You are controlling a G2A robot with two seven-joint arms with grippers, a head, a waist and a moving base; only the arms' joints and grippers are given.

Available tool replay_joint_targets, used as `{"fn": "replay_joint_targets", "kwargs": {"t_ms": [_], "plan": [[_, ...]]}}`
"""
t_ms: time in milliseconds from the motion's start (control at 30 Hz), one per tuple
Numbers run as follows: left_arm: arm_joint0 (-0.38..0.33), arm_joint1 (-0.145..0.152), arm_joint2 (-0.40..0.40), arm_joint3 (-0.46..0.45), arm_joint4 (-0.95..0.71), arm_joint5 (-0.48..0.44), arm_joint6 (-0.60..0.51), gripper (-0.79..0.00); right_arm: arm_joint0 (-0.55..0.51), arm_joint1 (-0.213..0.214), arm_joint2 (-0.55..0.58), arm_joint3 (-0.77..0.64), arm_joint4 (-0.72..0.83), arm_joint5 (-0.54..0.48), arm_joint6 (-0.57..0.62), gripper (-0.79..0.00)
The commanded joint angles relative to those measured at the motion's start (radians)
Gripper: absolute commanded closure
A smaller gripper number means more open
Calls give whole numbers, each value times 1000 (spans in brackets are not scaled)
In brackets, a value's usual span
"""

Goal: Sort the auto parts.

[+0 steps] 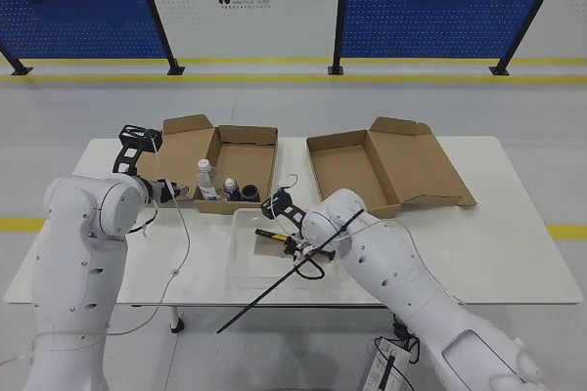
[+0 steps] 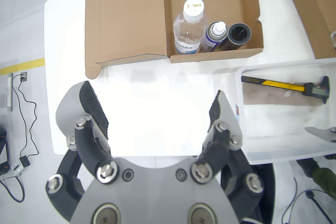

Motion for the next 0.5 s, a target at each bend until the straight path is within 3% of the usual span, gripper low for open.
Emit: {"fn": "replay_joint_targets", "kwargs": {"t_ms": [0, 467], "plan": [[0, 0, 0, 0, 0, 0, 0, -785, 12, -6, -9, 32, 9, -4, 5, -785], [0, 0, 0, 0, 0, 0, 0, -785, 53, -35, -45, 175, 36, -26, -14, -785]]}}
